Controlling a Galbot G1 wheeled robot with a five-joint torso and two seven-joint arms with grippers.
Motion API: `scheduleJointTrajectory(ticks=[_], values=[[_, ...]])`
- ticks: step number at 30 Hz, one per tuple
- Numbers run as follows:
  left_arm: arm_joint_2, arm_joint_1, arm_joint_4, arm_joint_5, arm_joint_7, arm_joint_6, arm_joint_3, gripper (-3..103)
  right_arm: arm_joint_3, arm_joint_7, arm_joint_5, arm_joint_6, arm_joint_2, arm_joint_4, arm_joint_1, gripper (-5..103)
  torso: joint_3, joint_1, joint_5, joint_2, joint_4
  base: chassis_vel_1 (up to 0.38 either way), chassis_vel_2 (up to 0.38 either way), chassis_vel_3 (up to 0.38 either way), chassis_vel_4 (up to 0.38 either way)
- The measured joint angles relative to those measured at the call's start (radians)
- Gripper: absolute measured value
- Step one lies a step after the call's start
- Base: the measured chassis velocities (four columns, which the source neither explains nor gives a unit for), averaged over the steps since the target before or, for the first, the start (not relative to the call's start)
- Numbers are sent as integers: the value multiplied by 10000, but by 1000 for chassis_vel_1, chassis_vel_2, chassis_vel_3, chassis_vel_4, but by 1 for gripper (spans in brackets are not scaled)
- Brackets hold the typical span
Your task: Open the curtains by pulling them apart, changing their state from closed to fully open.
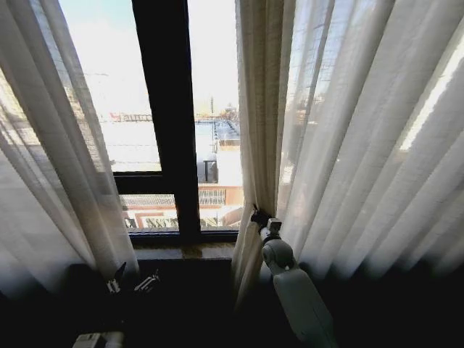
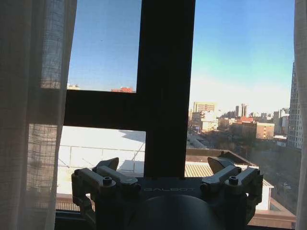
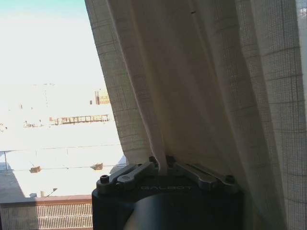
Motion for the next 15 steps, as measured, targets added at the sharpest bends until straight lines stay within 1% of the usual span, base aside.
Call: scheduleJointTrajectory(ticks=[8,9,15], values=[[-18,35,44,-9,6,-69,2,100,104,13,0,0,-63,6,-35,0,-1,-2,-4,2,2,-372,-358,360,356],[-16,20,51,-11,7,-70,5,100,128,14,-1,1,-91,16,-47,0,-1,-2,3,1,0,-310,-358,319,331],[-18,11,55,-12,12,-70,24,100,147,16,-6,7,-105,22,-66,0,-1,-1,0,2,0,-345,-354,344,355]])
